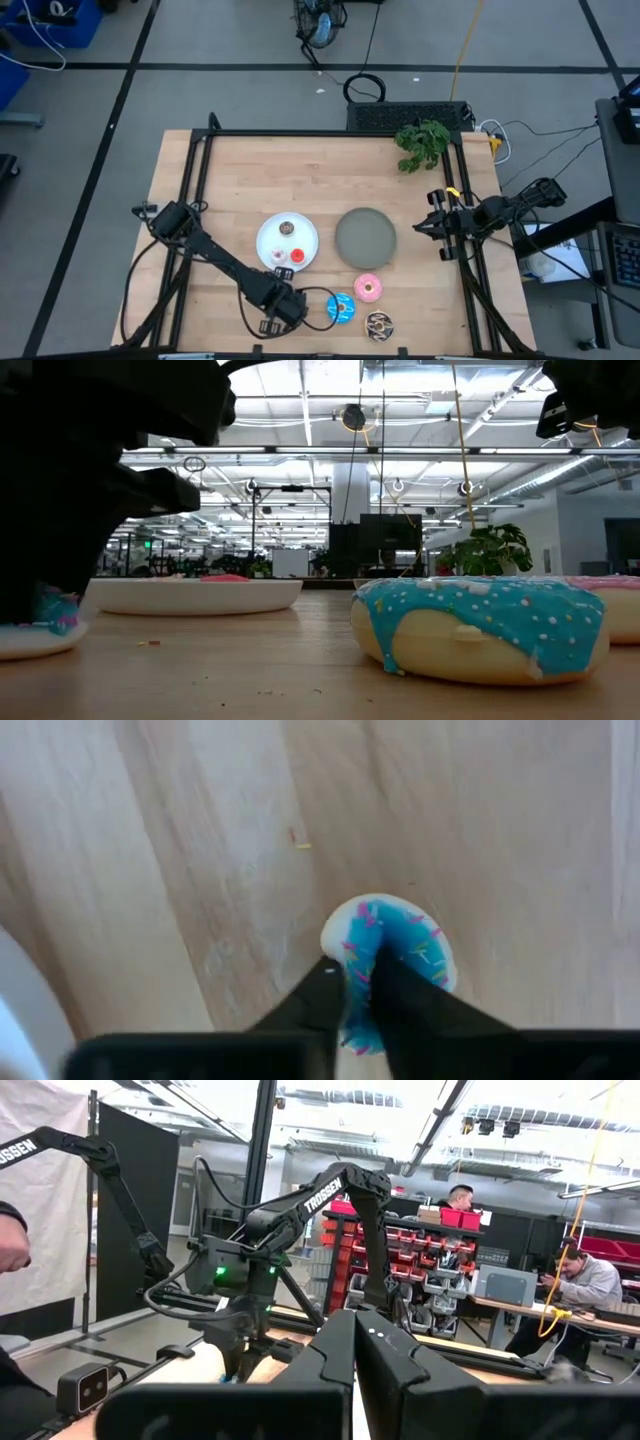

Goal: Pick & Place donuts
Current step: Put the small blue donut on the white plate

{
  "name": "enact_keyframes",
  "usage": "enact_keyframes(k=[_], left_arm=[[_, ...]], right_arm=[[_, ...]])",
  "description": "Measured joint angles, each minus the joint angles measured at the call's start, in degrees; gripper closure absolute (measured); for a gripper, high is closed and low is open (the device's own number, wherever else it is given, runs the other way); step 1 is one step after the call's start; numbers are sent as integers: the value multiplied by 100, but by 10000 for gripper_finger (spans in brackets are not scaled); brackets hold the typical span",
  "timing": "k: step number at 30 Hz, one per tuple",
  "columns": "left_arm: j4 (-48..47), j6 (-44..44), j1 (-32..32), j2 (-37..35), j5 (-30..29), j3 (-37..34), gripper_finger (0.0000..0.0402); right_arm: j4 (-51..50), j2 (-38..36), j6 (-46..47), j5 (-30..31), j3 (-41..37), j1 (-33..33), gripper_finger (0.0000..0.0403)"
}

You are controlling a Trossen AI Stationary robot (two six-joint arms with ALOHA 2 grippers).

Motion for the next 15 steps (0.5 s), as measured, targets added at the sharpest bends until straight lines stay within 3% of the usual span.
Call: enact_keyframes(k=[3,10,15], left_arm=[[-2,156,76,-17,53,-5,388],[-452,210,233,-616,-215,-24,363],[-1082,222,422,-1504,-712,-20,383]], right_arm=[[0,-1,0,1,0,0,403],[0,0,-44,2,0,0,403],[-1,2,-55,0,0,0,403]])
